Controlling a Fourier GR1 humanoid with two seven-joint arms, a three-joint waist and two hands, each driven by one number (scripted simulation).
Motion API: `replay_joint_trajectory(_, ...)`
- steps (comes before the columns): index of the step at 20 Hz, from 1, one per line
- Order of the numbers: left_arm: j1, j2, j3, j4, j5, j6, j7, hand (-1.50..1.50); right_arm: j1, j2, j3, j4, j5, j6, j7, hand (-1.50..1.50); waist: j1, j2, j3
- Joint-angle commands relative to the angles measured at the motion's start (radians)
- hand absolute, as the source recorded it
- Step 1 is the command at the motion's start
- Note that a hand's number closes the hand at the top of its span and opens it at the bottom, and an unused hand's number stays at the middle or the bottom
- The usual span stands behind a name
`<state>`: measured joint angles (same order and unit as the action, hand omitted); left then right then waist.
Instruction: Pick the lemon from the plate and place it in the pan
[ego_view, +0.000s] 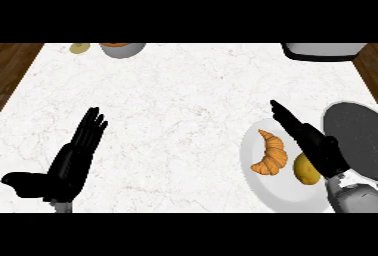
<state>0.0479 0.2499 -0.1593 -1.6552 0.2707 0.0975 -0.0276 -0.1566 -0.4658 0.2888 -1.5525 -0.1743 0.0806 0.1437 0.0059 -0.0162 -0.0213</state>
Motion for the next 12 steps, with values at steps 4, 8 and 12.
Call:
replay_joint_trajectory(4, -0.027, 0.003, 0.019, 0.018, -0.065, 0.026, -0.073, 0.00, 0.031, -0.019, -0.280, -0.073, -0.138, -0.047, -0.208, 1.50, -0.044, 0.012, 0.024)
replay_joint_trajectory(8, 0.009, -0.027, -0.012, 0.025, -0.091, 0.048, -0.097, 0.00, 0.157, -0.054, -0.468, -0.002, -0.052, -0.289, -0.183, 1.50, -0.123, 0.004, 0.022)
replay_joint_trajectory(12, -0.017, -0.034, -0.040, 0.014, -0.106, 0.043, -0.058, 0.00, 0.490, -0.001, -0.525, -0.175, -0.136, -0.169, -0.415, -1.50, -0.072, 0.006, 0.022)
